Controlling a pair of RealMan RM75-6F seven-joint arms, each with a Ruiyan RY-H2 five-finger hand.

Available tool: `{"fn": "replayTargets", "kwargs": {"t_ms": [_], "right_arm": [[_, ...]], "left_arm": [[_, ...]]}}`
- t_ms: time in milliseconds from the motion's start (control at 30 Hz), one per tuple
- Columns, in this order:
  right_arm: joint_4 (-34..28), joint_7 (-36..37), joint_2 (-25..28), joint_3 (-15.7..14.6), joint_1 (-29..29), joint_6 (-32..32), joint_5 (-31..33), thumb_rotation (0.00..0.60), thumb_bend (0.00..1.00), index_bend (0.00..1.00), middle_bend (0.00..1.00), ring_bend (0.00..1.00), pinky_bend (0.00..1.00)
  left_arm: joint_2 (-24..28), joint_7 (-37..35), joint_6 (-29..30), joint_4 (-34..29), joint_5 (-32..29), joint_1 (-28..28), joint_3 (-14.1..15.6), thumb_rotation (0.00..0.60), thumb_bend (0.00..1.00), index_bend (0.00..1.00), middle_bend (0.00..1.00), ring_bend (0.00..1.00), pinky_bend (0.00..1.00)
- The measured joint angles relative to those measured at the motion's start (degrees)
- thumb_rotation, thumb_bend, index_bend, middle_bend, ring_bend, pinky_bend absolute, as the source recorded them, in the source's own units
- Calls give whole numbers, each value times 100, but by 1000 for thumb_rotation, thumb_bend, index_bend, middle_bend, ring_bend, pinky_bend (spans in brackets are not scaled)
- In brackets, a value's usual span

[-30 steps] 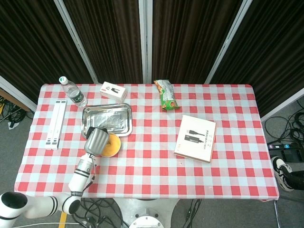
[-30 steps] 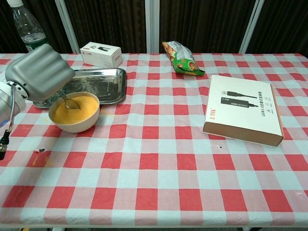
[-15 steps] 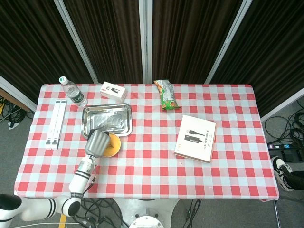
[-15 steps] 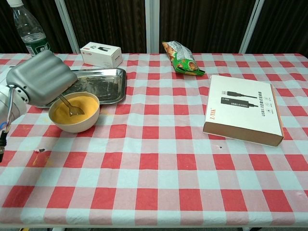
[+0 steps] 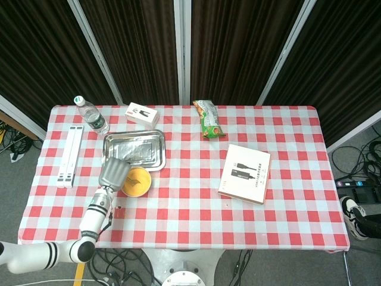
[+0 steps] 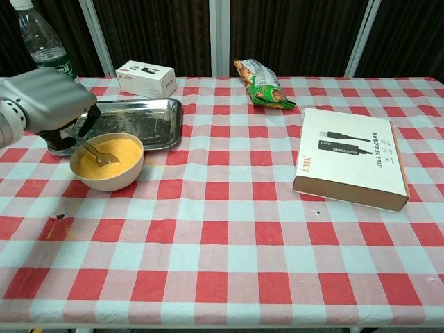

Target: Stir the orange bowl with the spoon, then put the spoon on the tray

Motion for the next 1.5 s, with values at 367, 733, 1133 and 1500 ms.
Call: {"fn": "replayTargets", "kwargs": {"t_ms": [367, 733, 1133, 1500], "right_arm": [[-1, 0, -2, 5, 0, 2, 2, 600, 168, 85, 217, 0, 130], [-50, -51, 10, 4, 3, 10, -7, 600, 168, 85, 217, 0, 130], [-72, -58, 23, 5, -10, 28, -1, 600, 168, 86, 217, 0, 130], [-19, 0, 12, -12, -12, 32, -43, 600, 168, 85, 217, 0, 130]], "left_arm": [[664, -688, -611, -433, -1021, -274, -239, 600, 450, 719, 1000, 938, 939], [835, -987, -421, -531, -956, -377, -8, 600, 451, 720, 1000, 938, 939], [100, -266, 1192, 387, 1532, -185, 851, 600, 449, 720, 1000, 937, 939], [-726, 14, 1970, 2126, 3123, 228, 1290, 600, 453, 720, 1000, 939, 942]]}}
